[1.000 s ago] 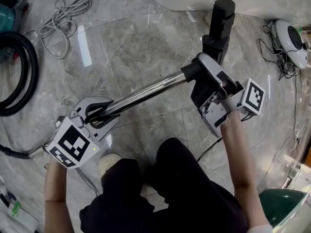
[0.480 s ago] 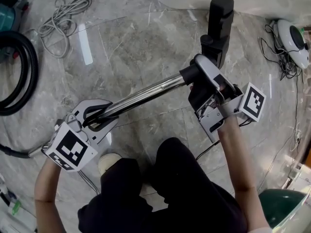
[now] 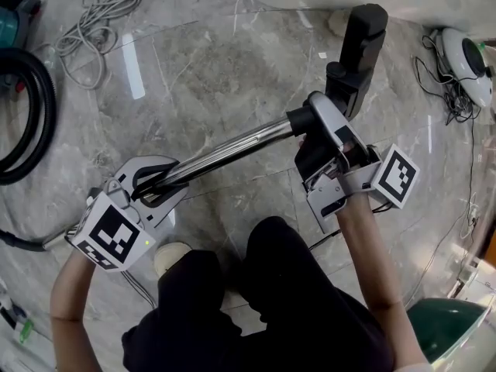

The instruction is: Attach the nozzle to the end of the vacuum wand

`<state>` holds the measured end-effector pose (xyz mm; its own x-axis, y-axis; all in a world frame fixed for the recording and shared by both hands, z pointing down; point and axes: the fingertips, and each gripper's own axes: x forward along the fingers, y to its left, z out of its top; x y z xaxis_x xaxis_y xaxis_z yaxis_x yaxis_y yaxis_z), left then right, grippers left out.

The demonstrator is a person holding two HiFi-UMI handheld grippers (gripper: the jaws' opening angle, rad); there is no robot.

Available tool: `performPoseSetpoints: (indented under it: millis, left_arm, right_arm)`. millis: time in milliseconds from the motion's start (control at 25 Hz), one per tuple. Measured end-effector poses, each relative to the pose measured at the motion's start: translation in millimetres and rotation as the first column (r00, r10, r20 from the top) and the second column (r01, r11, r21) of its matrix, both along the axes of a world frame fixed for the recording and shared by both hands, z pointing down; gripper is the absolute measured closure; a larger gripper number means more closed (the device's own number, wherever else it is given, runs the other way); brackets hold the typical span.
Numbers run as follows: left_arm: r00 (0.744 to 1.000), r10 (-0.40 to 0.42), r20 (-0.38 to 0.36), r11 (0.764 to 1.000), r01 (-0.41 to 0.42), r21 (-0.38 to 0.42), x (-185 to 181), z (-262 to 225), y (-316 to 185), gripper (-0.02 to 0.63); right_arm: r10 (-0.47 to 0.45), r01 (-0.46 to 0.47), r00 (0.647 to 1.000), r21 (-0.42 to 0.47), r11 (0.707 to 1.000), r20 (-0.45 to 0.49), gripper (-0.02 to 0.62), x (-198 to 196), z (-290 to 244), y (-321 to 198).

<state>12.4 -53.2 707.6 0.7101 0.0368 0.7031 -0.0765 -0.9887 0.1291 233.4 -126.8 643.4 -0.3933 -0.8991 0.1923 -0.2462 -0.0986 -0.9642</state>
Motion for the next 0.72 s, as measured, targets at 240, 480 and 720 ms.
performPoseSetpoints:
  millis: [240,480,720]
  left_arm:
    - [1.000,0.002,-0.004,0.999,-0.002,0.032,2.0,-5.3,-5.4,0.453]
    - [0.999,0.032,-0.006,0.999,-0.032,0.040,5.1,-5.9,-6.6,0.451]
    - [0.999,0.037,-0.023,0.999,-0.037,0.025,11.1,-7.4,-4.6,0.449]
  right_arm:
    - [-0.080,0.080,0.996,-0.009,0.997,-0.041,0.414,-9.8,-4.2,-6.1]
    - [-0.137,0.134,0.989,-0.050,0.990,-0.051,0.417,-18.6,0.6,-6.7]
    - [-0.162,0.159,0.985,-0.068,0.985,-0.051,0.419,-22.3,1.9,-6.7]
